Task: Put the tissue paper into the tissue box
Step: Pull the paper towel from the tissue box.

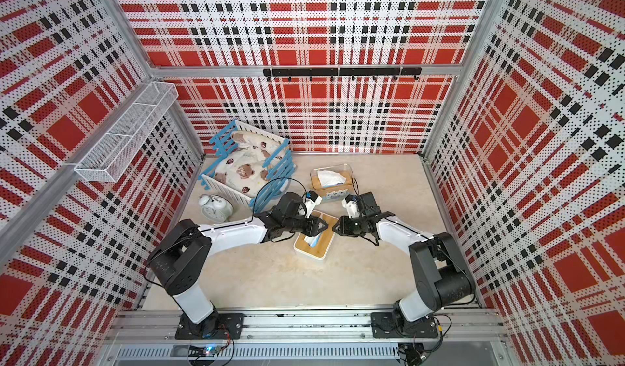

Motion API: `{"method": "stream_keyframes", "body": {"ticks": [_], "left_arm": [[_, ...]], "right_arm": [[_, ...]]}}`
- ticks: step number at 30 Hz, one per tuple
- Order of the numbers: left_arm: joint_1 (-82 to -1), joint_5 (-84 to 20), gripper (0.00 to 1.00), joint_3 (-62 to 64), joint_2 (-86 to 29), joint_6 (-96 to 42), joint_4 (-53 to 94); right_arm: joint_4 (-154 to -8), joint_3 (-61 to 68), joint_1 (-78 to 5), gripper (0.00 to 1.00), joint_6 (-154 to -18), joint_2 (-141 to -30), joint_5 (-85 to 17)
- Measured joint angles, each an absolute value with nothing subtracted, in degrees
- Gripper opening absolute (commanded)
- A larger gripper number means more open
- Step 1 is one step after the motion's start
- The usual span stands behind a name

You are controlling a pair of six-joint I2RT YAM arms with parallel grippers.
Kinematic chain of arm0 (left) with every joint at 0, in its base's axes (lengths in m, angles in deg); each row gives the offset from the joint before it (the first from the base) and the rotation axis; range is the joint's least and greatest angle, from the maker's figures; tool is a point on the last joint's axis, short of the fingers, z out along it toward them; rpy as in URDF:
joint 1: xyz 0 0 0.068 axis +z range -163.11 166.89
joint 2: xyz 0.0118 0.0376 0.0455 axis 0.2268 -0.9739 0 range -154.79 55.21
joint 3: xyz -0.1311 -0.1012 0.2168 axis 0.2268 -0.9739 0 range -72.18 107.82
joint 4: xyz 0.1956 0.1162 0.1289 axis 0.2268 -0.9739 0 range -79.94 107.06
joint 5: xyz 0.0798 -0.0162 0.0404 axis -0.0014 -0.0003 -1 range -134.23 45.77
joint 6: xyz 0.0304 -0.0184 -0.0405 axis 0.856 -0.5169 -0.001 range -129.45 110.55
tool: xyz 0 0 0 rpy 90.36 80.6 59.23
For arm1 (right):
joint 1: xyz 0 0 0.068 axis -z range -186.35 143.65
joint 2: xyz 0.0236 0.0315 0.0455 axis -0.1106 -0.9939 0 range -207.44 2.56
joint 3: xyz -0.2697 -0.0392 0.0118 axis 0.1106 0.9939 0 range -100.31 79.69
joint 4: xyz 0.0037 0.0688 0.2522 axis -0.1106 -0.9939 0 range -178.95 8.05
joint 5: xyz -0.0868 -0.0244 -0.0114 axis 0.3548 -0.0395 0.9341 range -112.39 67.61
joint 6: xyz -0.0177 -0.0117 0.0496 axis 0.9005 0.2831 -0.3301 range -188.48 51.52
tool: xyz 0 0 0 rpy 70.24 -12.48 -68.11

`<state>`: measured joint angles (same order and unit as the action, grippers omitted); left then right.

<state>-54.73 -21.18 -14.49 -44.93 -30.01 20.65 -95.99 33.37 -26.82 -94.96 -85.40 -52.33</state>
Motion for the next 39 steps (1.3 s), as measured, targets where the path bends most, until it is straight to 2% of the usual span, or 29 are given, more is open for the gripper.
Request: {"method": "stream_keyframes", "body": {"ticks": [5,10,20,24,28,34,39], "left_arm": [[-54.4,-18.9,0.39,-14.6,-44.4,-30.1,22.4],[-53.1,-19.4,0.47,-15.9,-41.7,-30.4,23.0],[-51.1,-32.8,0.68,-22.3,-30.1,-29.1,18.6],[-52.4,-38.4,0.70,-25.6,-25.8,-28.7,14.7],[-54.6,-41.2,0.72,-29.3,-22.1,-29.2,11.4],[-57.9,-43.7,0.73,-34.4,-18.7,-32.2,8.5],[-60.5,-44.8,0.73,-37.8,-18.9,-34.0,8.0]], "right_arm": [[-96.0,33.4,-26.8,0.31,-95.0,-85.4,-52.3],[-96.0,33.4,-26.8,0.33,-94.8,-85.2,-52.0],[-97.4,31.3,-26.4,0.53,-92.4,-84.5,-50.7],[-97.0,27.1,-26.4,0.62,-91.8,-85.9,-50.6],[-96.6,23.2,-26.4,0.67,-90.9,-88.2,-50.6],[-96.8,19.9,-26.4,0.69,-90.0,-92.6,-51.6],[-97.6,19.4,-26.4,0.66,-89.1,-94.5,-53.3]]}}
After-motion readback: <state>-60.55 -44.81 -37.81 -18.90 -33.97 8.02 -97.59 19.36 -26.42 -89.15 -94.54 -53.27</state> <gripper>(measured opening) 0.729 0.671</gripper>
